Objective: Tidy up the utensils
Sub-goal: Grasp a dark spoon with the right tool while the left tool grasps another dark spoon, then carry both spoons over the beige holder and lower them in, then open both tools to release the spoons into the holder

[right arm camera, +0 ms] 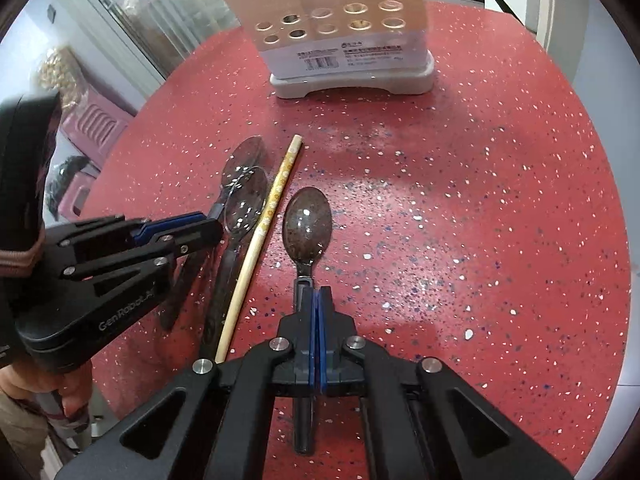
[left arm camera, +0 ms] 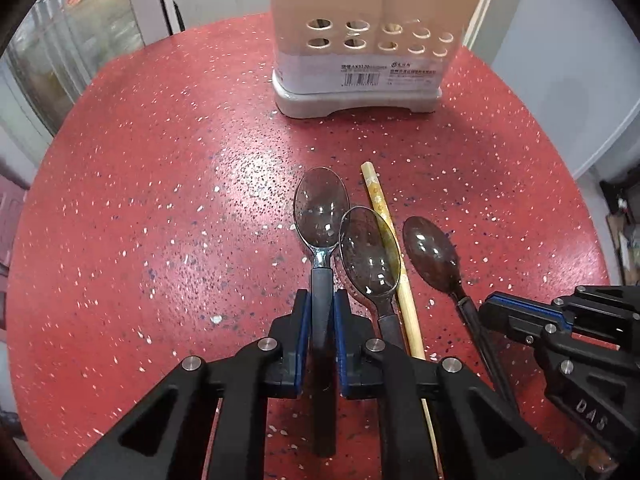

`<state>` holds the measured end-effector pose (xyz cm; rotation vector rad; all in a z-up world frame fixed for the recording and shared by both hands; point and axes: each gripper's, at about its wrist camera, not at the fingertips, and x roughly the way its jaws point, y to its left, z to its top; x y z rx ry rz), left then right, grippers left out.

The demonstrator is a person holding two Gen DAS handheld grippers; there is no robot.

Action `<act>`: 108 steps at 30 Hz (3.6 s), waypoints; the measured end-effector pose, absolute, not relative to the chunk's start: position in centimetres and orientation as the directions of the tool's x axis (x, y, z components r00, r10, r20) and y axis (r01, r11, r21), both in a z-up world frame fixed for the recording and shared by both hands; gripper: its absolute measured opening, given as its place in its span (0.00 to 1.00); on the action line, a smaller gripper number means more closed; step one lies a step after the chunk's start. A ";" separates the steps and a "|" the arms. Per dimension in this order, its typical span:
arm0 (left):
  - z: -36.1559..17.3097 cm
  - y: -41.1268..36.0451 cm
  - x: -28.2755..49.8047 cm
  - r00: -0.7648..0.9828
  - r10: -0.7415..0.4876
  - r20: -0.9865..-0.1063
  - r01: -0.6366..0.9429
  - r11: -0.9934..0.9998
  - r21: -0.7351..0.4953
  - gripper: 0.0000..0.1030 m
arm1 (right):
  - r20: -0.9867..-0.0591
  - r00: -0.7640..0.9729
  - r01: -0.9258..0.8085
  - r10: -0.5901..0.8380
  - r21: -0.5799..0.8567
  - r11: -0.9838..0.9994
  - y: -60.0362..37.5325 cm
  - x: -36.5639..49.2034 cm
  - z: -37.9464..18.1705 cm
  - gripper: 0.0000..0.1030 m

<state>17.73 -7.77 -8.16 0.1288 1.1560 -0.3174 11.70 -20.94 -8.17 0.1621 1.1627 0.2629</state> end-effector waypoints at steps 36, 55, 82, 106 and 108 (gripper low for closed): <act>-0.9 -1.2 15.9 0.622 -0.240 -0.746 0.186 0.970 -0.157 0.36 | -0.746 0.529 -0.192 0.405 0.359 0.913 -22.4 11.5 1.1 0.12; 8.3 -4.4 26.8 0.773 -0.315 -0.551 0.210 0.946 -0.246 0.36 | -0.538 0.758 -0.184 0.369 0.366 0.912 -25.6 21.7 9.5 0.12; 3.2 -9.2 31.3 0.912 -0.177 -0.371 0.145 0.983 -0.113 0.36 | -0.354 0.924 -0.122 0.146 0.088 0.989 -23.5 28.0 3.4 0.11; 2.5 -8.3 29.6 0.856 -0.170 -0.489 0.130 0.985 -0.116 0.36 | -0.459 0.859 -0.158 0.227 0.185 0.970 -24.5 26.1 2.9 0.32; 2.7 -8.1 29.3 0.855 -0.167 -0.492 0.125 0.985 -0.117 0.36 | -0.454 0.858 -0.162 0.240 0.204 0.965 -24.8 25.6 3.4 0.33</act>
